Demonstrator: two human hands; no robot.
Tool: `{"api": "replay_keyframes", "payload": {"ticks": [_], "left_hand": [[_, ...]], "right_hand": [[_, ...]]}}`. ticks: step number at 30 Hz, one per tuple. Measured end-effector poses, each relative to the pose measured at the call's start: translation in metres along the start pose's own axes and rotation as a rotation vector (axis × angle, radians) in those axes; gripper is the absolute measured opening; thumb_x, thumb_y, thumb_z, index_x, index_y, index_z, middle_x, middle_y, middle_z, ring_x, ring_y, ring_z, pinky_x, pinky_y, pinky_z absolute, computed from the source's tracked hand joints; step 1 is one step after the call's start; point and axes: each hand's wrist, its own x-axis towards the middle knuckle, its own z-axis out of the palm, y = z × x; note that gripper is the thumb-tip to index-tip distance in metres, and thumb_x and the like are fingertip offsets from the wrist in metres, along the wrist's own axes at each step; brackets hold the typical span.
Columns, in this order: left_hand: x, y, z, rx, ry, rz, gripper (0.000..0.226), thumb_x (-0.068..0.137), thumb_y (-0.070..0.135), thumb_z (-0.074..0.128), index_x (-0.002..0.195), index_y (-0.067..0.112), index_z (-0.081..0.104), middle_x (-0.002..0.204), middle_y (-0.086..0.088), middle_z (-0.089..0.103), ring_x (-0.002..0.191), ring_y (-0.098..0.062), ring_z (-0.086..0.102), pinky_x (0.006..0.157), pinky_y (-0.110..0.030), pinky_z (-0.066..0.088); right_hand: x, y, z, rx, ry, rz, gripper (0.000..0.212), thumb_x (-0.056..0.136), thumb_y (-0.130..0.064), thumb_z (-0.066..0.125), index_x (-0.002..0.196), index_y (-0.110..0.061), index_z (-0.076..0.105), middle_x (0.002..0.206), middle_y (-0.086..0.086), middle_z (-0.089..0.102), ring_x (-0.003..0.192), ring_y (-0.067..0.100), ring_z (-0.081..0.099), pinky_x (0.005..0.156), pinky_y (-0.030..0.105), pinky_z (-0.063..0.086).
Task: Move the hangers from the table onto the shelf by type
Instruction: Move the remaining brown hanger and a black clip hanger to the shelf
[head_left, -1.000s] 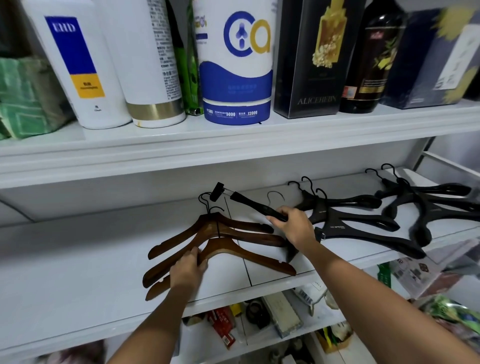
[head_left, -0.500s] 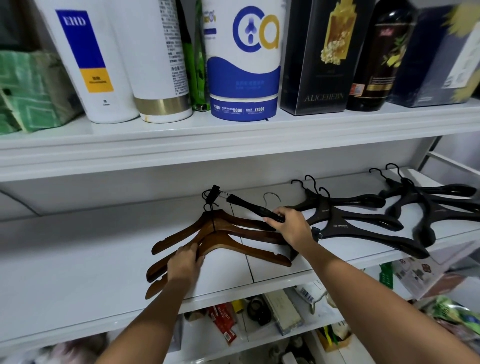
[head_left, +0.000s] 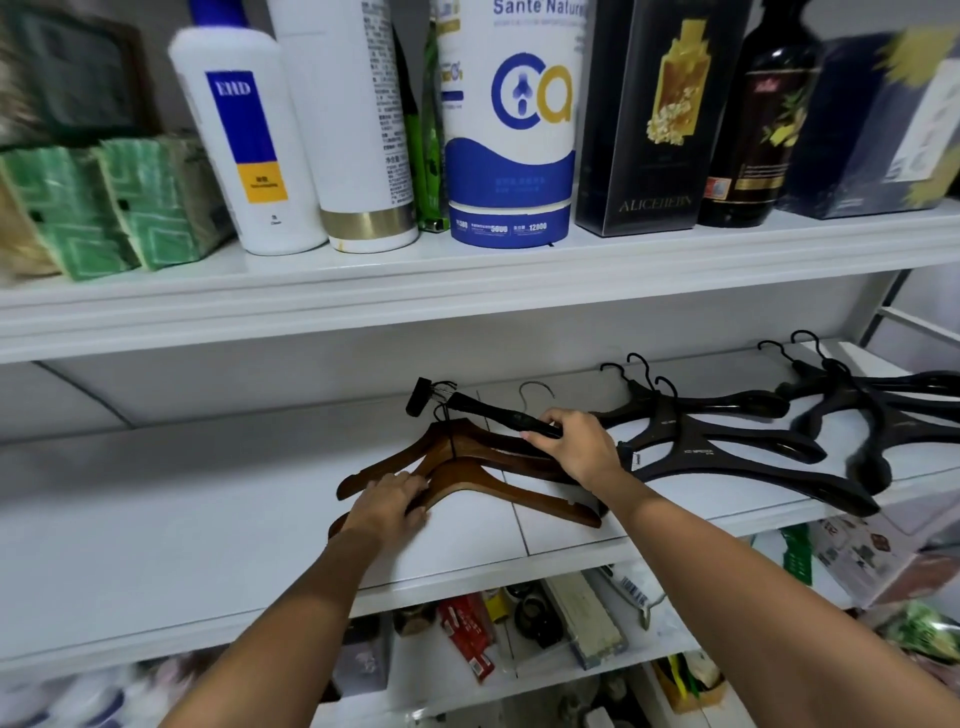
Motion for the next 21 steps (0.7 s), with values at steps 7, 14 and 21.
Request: {"api": "replay_keyframes", "payload": {"ticks": [7,14,21], "left_hand": [[-0.057,-0.033,-0.028,0.064,0.004,0.087,0.042,0.093,0.041,0.049,0.134,0.030,0.044,0.134,0.006,0.050,0.118,-0.017,0.047,0.104,-0.028,0.037],[-0.137,-0.092,-0.062,0.101,0.119,0.008,0.046,0.096,0.039,0.045,0.140,0.025,0.040,0.146,0.007,0.041,0.133,-0.013,0.038,0.112,-0.025,0.022],[-0.212,-0.164,-0.105,0.171,0.075,-0.196,0.054,0.097,0.046,0.040,0.146,0.026,0.030,0.154,0.006,0.029,0.141,-0.013,0.027,0.118,-0.027,0.013]], "right_hand": [[-0.014,-0.044,0.012,-0.040,-0.014,-0.048,0.036,0.087,-0.050,0.062,0.109,-0.022,0.067,0.099,0.004,0.070,0.093,0.024,0.063,0.069,0.030,0.048],[-0.032,-0.112,0.039,-0.120,-0.009,-0.150,0.039,0.087,-0.049,0.062,0.112,-0.020,0.066,0.102,0.006,0.069,0.096,0.027,0.064,0.070,0.030,0.046],[-0.064,-0.183,0.076,-0.214,-0.075,-0.294,0.036,0.090,-0.046,0.059,0.108,-0.016,0.067,0.098,0.008,0.071,0.093,0.027,0.065,0.072,0.032,0.049]]}}
